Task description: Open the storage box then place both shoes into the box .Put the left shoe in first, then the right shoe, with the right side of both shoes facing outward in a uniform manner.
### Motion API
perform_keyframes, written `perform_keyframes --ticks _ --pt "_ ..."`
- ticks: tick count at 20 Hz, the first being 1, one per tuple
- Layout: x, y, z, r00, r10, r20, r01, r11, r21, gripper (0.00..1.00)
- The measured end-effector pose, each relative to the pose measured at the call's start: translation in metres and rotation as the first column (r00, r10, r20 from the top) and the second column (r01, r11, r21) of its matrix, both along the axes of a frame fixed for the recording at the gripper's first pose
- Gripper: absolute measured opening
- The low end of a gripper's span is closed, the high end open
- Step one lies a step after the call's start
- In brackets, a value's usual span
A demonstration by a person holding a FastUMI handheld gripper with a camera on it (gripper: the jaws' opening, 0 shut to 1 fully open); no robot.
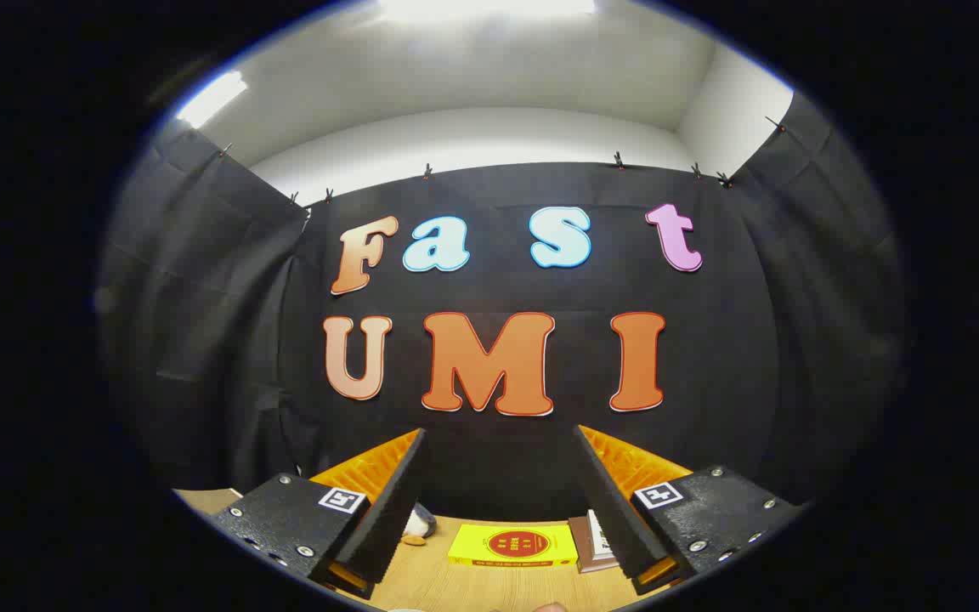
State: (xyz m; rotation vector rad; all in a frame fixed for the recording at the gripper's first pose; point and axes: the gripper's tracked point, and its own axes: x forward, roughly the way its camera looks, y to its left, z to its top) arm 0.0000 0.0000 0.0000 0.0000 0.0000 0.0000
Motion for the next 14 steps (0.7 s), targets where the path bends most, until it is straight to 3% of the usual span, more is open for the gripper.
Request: perform_keyframes --ticks 14 --pt "-0.013 0.008 0.009 0.999 0.016 -0.031 -0.014 0.999 0.051 0.99"
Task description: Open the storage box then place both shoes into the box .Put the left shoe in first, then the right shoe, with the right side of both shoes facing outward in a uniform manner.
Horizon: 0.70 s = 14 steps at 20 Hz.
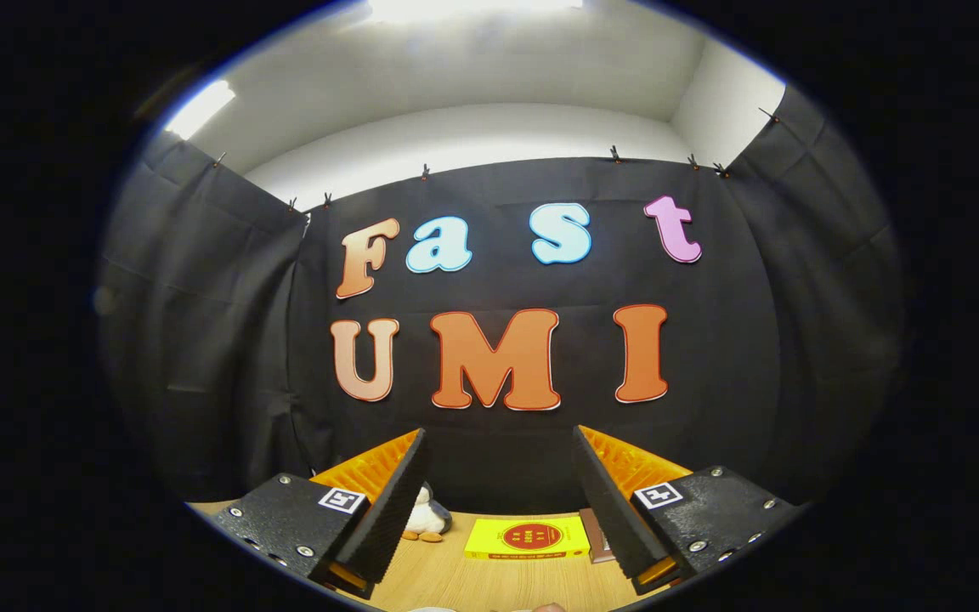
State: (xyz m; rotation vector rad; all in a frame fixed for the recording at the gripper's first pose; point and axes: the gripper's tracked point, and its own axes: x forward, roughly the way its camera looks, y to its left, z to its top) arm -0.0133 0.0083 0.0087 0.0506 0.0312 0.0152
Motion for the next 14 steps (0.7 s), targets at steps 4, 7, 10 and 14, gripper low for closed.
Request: perform_keyframes --ticks 4,7,10,14 --pt "0.002 0.012 -0.014 0.999 0.027 -0.031 -0.026 0.999 0.024 0.99" --pt "-0.001 0.033 -0.038 0.992 0.074 -0.105 -0.067 0.995 0.072 0.99" --pt "-0.006 0.056 -0.064 0.974 0.135 -0.185 -0.110 0.984 0.140 0.99" --pt "-0.011 0.090 -0.102 0.934 0.219 -0.284 -0.175 0.969 0.172 0.98"
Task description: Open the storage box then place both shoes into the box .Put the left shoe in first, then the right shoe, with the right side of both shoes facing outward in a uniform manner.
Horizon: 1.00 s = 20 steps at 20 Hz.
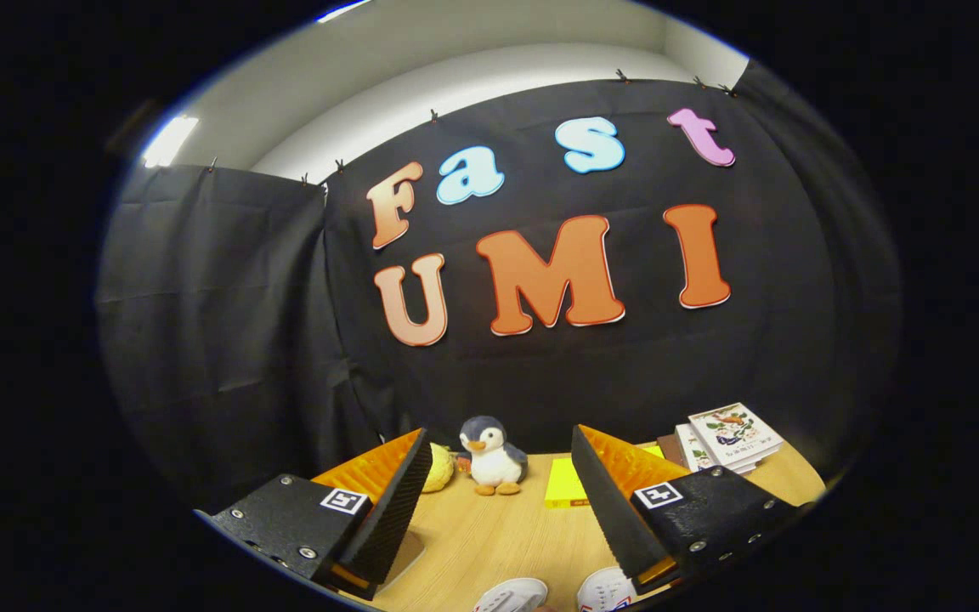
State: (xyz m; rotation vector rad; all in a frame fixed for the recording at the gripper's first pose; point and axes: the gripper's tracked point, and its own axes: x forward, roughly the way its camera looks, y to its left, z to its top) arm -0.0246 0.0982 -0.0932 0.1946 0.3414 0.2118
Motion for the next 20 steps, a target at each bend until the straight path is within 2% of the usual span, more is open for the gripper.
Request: perform_keyframes --ticks 4,9,12,16,20 --pt "-0.015 0.045 -0.044 0.983 0.112 -0.146 -0.104 0.993 0.060 0.97" --pt "-0.039 0.096 -0.094 0.919 0.249 -0.307 -0.199 0.962 0.184 0.97" --pt "-0.056 0.128 -0.121 0.857 0.328 -0.398 -0.239 0.937 0.255 0.97" --pt "-0.082 0.169 -0.150 0.757 0.431 -0.492 -0.285 0.894 0.345 0.97" --pt "-0.108 0.201 -0.178 0.661 0.490 -0.568 -0.279 0.864 0.419 0.97"
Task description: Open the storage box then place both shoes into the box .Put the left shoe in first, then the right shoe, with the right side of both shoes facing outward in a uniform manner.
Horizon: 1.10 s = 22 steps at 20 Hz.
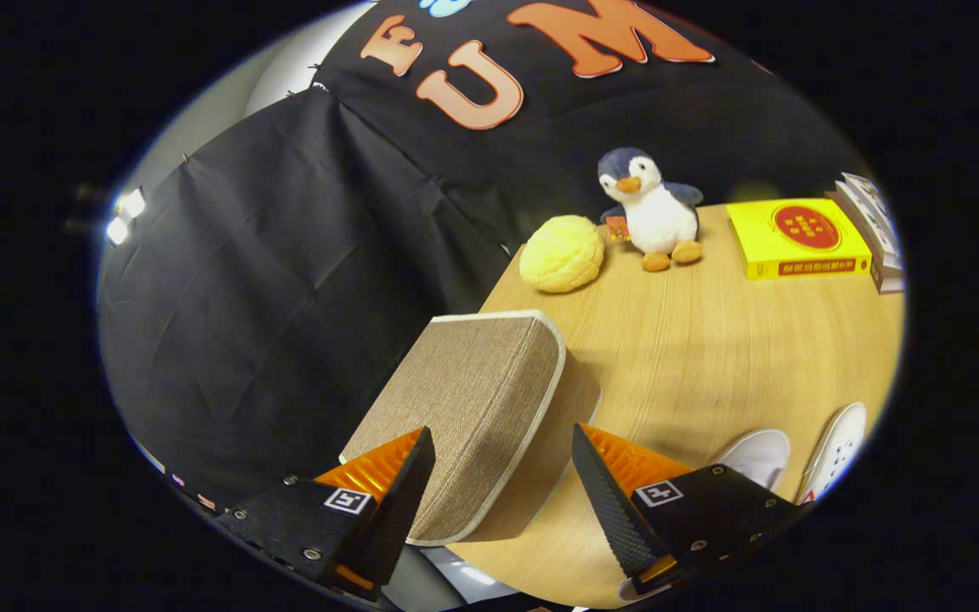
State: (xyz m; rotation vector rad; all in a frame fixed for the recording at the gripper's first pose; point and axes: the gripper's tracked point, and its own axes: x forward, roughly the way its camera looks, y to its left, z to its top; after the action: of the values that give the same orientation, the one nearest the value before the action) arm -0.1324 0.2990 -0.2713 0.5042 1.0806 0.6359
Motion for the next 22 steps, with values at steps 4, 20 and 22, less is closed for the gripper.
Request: perform_keyframes --ticks 4,20,22 --pt "-0.015 0.020 -0.022 0.994 0.025 -0.102 -0.020 0.999 0.043 0.97" --pt "-0.014 0.030 -0.008 0.935 0.005 -0.356 0.105 0.951 0.290 0.84" --pt "-0.009 0.026 0.015 0.934 0.004 -0.356 0.131 0.926 0.353 0.77"
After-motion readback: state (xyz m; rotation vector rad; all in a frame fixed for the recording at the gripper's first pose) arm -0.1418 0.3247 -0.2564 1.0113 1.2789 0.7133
